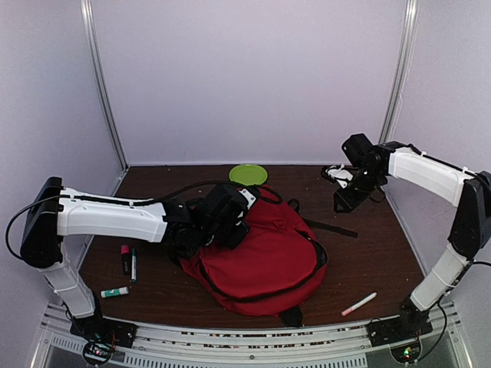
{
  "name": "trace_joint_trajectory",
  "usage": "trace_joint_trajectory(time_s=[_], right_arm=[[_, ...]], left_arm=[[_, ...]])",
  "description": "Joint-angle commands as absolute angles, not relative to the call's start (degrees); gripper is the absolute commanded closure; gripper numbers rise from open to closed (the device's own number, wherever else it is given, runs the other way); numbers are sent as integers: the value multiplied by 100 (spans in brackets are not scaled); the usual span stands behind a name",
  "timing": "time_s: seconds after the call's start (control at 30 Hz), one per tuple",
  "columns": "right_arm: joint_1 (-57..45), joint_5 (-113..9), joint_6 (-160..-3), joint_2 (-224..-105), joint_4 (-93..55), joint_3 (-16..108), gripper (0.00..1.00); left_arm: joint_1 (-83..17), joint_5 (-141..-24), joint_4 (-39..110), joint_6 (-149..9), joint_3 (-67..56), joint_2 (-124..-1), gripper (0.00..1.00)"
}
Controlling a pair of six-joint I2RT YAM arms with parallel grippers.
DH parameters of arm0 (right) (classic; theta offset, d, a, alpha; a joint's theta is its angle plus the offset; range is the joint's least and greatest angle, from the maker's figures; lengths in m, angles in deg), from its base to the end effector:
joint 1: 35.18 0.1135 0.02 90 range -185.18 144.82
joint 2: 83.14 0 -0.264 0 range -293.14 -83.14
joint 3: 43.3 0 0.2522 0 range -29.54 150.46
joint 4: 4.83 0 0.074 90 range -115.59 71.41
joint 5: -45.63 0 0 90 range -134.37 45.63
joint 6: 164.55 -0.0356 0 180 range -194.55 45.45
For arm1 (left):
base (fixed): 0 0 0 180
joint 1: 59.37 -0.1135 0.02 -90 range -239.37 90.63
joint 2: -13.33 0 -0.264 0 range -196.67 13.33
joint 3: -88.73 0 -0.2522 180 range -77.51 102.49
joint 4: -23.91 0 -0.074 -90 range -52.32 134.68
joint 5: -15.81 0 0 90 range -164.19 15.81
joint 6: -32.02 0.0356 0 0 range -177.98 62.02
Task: Pack the student bag
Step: Adjust the largest pocket of the bag to the student bag.
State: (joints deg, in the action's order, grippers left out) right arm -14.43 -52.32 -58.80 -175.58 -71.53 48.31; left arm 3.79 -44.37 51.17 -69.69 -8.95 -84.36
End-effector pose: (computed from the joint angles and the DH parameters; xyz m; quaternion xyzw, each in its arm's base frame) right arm 0.3023 0.1198 0.2726 -0.3193 0.9250 0.0764 0.1912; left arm 0.1854 -0.3272 0.2372 0.2910 0.8421 -0.0489 0.4515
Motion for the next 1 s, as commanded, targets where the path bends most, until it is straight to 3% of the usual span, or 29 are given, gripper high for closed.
trace_joint_trajectory(time_s=[0.0,0.1,0.33,0.47,0.73,0.97], right_arm=[[-1331,-6851,-5583,-17271,-7299,4816,67],[-1224,-7831,-5549,-17410,-7575,5069,74],[-566,-7895,-5371,-18163,-7787,5182,82],[-442,-7961,-5354,-18427,-7776,5149,82],[-388,-6650,-5843,-18506,-7424,5036,80],[-322,-6448,-5847,-18670,-7477,5053,73]], left_arm=[[312,-4239,4921,-7019,-891,-8248,100],[312,-4335,4859,-7016,-970,-8227,100],[377,-4957,4965,-7092,-1053,-8408,100],[415,-4957,4836,-7209,-1254,-8388,100],[539,-5002,4724,-7259,-1246,-8326,100],[580,-5125,4699,-7395,-1247,-8349,100]])
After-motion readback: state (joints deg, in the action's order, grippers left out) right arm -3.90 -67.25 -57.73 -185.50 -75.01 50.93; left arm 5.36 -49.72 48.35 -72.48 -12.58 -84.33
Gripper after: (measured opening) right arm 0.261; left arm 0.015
